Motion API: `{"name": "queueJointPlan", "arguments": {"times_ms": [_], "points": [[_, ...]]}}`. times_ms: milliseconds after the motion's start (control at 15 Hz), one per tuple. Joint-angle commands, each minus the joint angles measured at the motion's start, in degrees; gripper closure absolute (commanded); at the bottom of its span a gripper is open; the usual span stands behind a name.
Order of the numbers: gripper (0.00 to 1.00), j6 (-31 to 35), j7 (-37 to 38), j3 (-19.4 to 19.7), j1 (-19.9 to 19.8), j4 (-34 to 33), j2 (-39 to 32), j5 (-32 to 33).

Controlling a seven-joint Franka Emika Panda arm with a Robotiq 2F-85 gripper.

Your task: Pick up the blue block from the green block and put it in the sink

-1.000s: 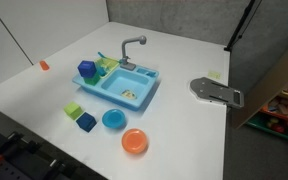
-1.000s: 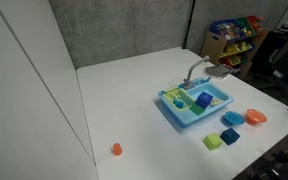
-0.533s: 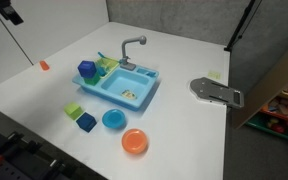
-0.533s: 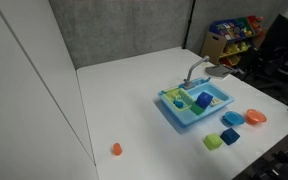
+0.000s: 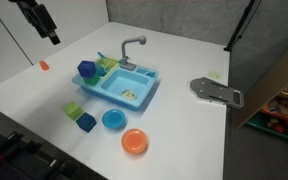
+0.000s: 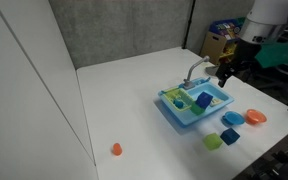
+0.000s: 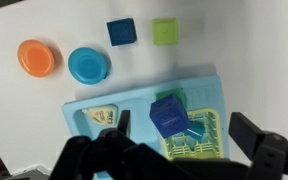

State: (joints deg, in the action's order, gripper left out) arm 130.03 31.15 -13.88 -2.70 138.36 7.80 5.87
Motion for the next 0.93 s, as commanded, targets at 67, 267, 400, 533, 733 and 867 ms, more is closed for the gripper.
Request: {"name": "queueJointPlan", "arguments": {"times_ms": [67, 267, 400, 533, 733, 867], "points": [[0.0, 2.63, -5.01, 4.1, 2.71, -5.26, -10.13, 1.75], [0.0, 3.09, -4.73, 5.98, 4.52, -3.81, -9.82, 0.74], [0.0, 3.2, -4.89, 6.98, 5.22, -4.44, -11.52, 0.73], [0.0, 3.19, -4.86, 7.06, 5.48, -4.38, -11.27, 0.76], [0.0, 5.38, -8.66, 7.85, 5.78, -5.29, -13.09, 0.17], [0.0, 7.01, -12.84, 8.12, 5.73, -6.28, -14.92, -1.49]]}}
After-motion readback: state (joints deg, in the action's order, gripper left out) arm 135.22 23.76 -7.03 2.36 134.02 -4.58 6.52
